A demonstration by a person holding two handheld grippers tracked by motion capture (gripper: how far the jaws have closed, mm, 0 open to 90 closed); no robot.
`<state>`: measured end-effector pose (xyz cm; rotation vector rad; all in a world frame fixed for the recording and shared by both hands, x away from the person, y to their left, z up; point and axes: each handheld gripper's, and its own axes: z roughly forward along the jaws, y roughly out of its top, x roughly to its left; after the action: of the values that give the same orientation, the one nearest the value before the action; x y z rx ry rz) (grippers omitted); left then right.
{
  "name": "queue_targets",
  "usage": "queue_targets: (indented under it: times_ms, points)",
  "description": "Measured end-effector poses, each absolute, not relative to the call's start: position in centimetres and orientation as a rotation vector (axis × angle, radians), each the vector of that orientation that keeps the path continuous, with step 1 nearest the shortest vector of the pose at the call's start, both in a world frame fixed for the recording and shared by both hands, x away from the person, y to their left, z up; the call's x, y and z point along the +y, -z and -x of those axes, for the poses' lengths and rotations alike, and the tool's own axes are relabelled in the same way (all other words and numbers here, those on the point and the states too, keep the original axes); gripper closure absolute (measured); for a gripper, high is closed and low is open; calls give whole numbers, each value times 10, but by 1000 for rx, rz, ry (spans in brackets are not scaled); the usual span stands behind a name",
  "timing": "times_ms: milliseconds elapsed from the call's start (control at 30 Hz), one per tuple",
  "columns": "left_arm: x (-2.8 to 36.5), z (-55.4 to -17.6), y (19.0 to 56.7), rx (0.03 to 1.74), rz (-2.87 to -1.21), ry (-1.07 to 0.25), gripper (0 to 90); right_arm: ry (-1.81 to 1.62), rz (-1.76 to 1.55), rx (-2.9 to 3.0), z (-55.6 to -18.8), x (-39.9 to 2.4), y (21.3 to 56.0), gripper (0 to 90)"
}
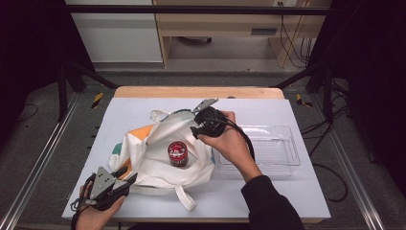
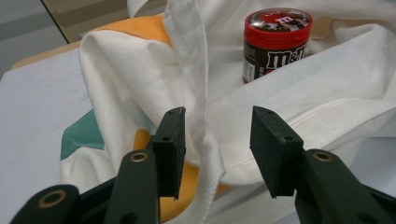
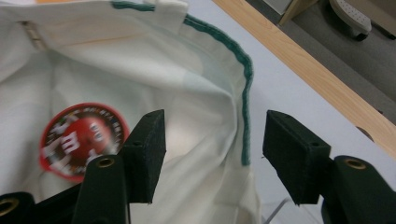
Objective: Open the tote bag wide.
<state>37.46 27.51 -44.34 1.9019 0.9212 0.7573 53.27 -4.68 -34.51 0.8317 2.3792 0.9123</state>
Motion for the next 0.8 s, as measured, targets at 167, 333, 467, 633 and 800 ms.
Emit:
queue_targets:
  times_ms: [167,333,467,633,800]
  points:
    - [273,-373,441,900,-1893,-771,516,-958,-818,2379,-504,-60,339,432]
    - [272,-373,439,875,-1899,-785,494,-1008,-811,2354,-484,-74,338,509]
    - [272,-377,439,880,-1893,-782,481,-1019,-842,2357,-474,-84,341,513]
    - [275,-387,432,901,-1888,-778,460,-1038,-865,2359,-466,-92,346,508]
    - [266,-406,413,847,-1928,-785,436,-1041,-886,2345,-460,-97,348,503]
